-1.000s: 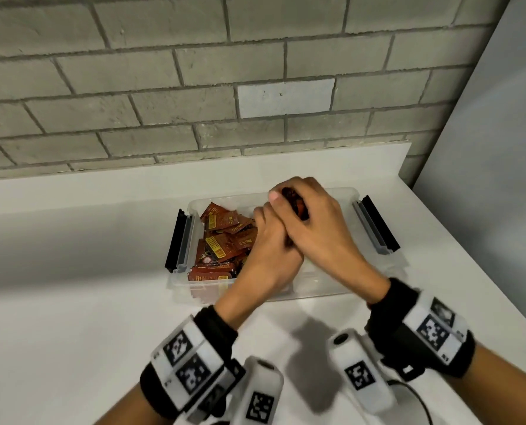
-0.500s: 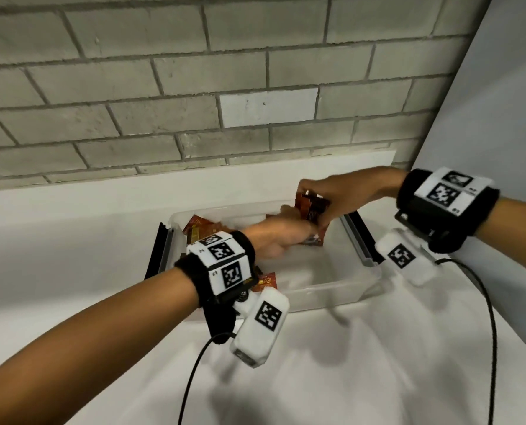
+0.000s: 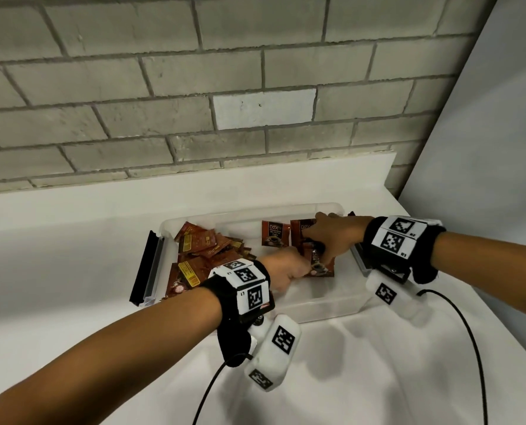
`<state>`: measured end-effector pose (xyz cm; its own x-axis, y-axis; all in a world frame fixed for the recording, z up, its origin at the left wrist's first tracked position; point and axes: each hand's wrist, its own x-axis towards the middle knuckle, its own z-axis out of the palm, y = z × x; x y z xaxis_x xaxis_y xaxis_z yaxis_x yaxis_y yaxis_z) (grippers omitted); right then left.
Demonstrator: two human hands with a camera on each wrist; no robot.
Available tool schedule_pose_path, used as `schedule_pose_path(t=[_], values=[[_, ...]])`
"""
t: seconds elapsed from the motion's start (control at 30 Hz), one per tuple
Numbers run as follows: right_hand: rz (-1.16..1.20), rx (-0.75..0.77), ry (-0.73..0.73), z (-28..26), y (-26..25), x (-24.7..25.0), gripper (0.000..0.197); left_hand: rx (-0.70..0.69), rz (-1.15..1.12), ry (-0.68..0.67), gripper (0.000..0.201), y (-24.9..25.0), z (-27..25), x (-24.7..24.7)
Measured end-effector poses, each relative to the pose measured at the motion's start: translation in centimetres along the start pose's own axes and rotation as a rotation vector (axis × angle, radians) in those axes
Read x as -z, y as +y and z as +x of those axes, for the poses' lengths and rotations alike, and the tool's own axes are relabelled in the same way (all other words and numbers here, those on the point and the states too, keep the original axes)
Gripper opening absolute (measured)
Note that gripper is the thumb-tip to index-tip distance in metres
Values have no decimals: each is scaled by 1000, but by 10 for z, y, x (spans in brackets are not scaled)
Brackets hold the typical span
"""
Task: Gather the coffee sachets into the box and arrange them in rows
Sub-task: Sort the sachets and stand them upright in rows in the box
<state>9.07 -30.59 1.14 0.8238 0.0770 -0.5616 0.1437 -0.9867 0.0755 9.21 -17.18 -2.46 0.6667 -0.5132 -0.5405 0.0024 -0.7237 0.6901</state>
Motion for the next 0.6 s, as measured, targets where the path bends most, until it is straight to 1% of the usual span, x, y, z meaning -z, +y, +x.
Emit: schedule_pose_path(t=[0.03,0.07,0.1,0.17,0.2,0.3,0.4,0.47,0.53,0.6], values=[[-3,18,14,1,1,1,50,44,14,16,25,3,-1,0],[-5,34,27,0,0,1,50,57,70,-25,23,5,-5,-2],[-9,51,41,1,0,2,51,51,119,-61,25,6,-4,-2],[-31,65,65,3,0,3,54,76,156,-195,46,12,-12,0],[-41,66,80,5,-1,4,58,55,201,-241,57,14,-17,1],[0,60,134,6,0,4,70,34,227,-338,72,20,-23,-1],[54,56,180,5,1,4,74,53,304,-351,76,25,-23,-2],[56,56,209,4,1,4,72,64,336,-349,75,27,-23,-1],[57,59,222,1,4,5,67,78,348,-347,76,29,-23,-1],[51,61,221,-3,8,8,58,84,354,-344,77,30,-25,-2]])
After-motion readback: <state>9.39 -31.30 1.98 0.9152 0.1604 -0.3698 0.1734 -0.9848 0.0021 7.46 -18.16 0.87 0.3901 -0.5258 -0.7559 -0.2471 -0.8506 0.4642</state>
